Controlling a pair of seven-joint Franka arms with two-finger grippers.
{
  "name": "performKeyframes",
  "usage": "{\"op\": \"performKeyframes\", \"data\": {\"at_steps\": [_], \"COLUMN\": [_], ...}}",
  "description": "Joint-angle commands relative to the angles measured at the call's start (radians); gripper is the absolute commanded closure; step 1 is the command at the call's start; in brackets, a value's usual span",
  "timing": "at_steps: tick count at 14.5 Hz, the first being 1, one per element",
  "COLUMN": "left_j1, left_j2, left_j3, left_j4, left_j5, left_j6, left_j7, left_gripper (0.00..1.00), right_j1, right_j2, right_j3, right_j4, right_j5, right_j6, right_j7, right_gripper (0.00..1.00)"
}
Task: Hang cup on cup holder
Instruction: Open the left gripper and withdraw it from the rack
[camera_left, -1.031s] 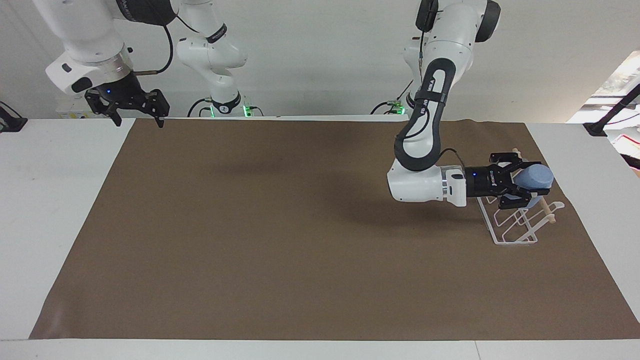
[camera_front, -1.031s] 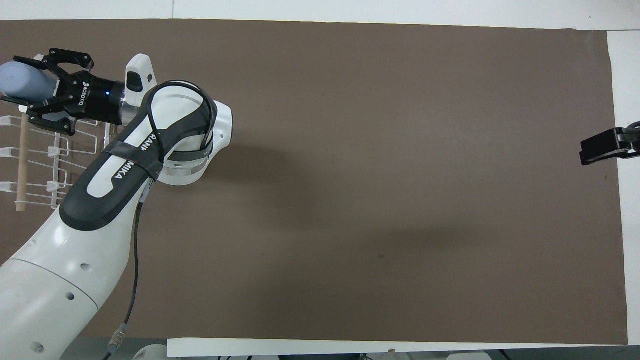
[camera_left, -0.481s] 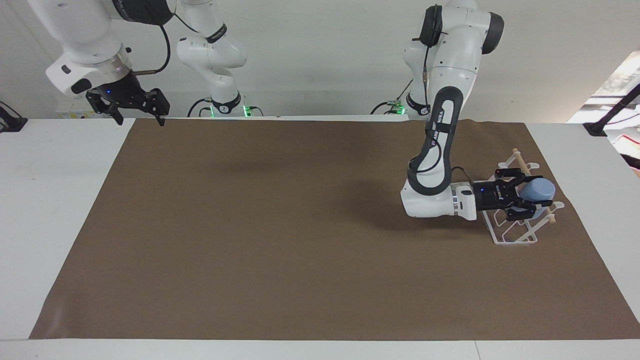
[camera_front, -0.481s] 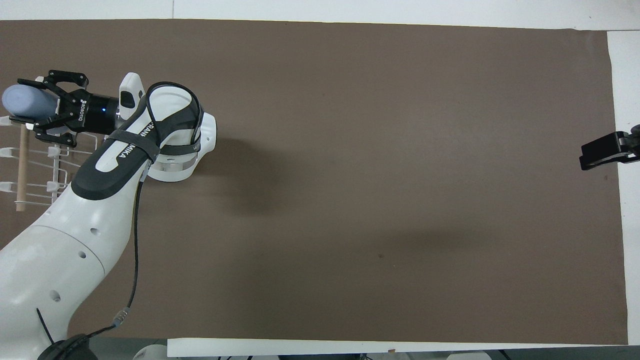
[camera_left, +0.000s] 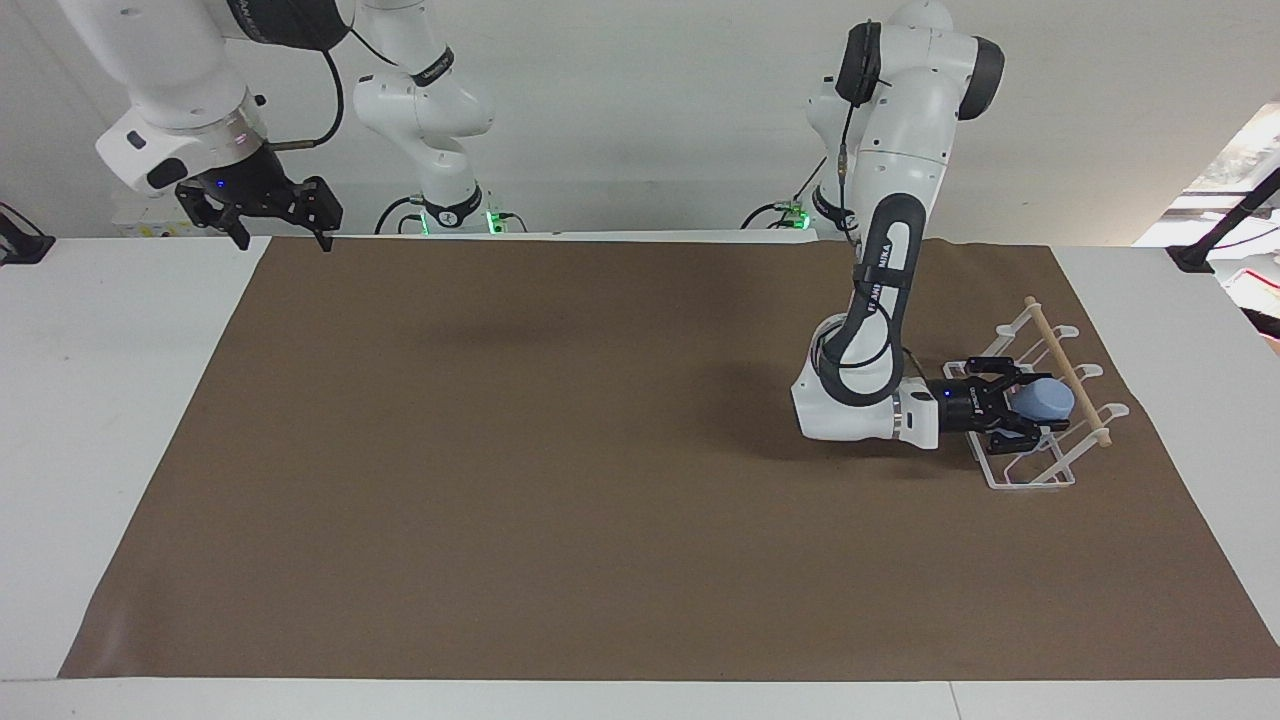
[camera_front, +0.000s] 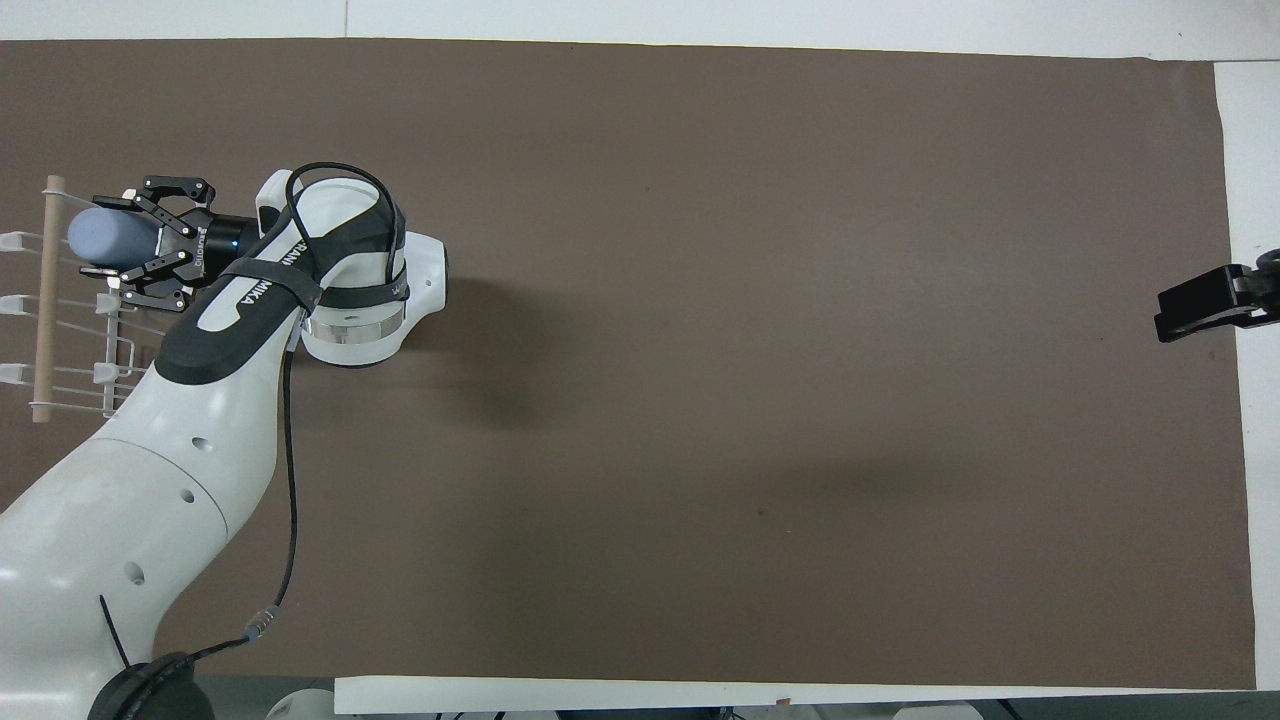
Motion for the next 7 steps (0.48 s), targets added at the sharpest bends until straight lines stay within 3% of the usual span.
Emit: {"op": "performKeyframes", "data": {"at_steps": [1,3,7], "left_j1": [-0.001,-0.009,-0.006], "left_j2": [-0.083,-0.171,-0.247], "left_j3": [-0.002,-0.002,0.003], "left_j4": [0.008,0.041,0.055], "left_j5": [-0.044,-0.128,-0.155], "left_j6": [0.088,0.145,0.044], "left_j7": [-0.018,-0.017,0.006], "left_gripper": [0.01,0.01,0.01], "right_j1": [-0.015,-0.015,-0.015], "right_j2": [-0.003,-0.003,-0.003], "right_j3": [0.008,0.008,0.008], "right_j4": [0.001,0.001,0.001], "right_j5": [0.019,0.019,0.019], "right_j6": [-0.011,-0.011,-0.011], "right_j7": [-0.02,-0.021,-0.021], "right_gripper": [0.0,0.0,0.0]}}
